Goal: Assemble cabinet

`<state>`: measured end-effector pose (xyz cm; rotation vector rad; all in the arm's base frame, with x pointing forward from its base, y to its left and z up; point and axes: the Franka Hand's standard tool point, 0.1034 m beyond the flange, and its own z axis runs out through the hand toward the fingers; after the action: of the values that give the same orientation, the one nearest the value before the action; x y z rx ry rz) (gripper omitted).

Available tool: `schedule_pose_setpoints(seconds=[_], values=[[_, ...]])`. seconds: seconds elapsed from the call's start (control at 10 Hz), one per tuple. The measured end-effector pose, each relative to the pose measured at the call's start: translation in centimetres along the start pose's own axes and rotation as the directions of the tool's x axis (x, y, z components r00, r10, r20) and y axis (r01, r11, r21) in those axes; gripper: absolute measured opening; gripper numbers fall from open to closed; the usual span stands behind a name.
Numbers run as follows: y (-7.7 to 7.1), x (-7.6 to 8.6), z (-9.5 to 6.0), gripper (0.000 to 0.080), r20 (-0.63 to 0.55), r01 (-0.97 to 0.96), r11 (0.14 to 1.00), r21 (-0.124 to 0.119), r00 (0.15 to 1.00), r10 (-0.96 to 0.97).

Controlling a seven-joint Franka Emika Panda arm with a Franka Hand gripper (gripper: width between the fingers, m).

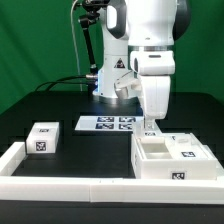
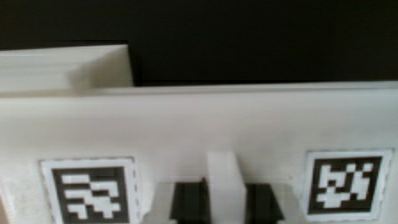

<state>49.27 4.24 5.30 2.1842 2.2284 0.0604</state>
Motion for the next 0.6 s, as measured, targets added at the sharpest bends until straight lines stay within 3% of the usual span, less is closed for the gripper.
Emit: schedule_pose_setpoints(seconds=[0.6], values=[[0.31, -0.14, -0.06, 0.007, 0.003, 0.025, 1.0, 0.003, 1.0, -0.025]])
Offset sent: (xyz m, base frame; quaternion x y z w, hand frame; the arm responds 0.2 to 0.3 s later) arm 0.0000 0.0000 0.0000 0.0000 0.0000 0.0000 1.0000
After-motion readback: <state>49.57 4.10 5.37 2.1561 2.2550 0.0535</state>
